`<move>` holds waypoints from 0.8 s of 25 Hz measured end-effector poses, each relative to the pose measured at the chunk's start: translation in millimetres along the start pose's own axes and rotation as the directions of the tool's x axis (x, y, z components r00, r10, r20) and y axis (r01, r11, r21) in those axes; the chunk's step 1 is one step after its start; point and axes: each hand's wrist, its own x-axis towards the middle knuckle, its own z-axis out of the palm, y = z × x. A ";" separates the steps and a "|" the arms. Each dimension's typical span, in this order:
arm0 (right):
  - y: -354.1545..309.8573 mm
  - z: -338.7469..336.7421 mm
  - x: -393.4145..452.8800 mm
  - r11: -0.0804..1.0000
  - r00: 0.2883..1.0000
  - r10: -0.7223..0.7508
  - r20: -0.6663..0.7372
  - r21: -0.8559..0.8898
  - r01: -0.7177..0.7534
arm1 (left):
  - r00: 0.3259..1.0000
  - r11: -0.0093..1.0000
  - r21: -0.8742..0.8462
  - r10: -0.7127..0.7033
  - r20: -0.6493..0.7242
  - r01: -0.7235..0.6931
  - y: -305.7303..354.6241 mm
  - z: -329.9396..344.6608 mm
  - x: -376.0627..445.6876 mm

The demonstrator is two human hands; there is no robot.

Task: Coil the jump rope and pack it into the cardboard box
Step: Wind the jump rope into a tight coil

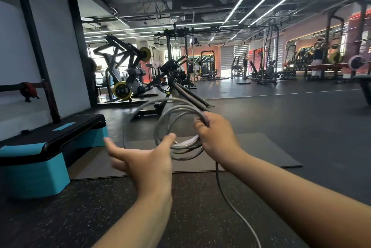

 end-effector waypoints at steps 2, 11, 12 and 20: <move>-3.9 -8.4 3.3 0.979 0.989 -0.112 0.097 -0.159 0.127 | 0.876 0.822 0.323 0.479 0.053 -0.469 16.1 -11.6 6.0; -27.1 -34.2 2.1 0.890 0.892 -0.334 0.306 -0.211 0.405 | 0.389 0.623 0.462 -0.261 0.883 -0.631 58.5 16.0 44.7; -28.1 -37.5 2.1 0.903 0.893 -0.314 0.323 -0.188 0.386 | 0.371 0.708 0.425 -0.242 0.897 -0.565 52.1 13.2 42.1; -33.4 -51.6 9.6 0.927 0.855 -0.273 0.441 -0.116 0.356 | 0.506 0.950 0.193 -0.045 0.862 -0.245 13.0 19.6 20.2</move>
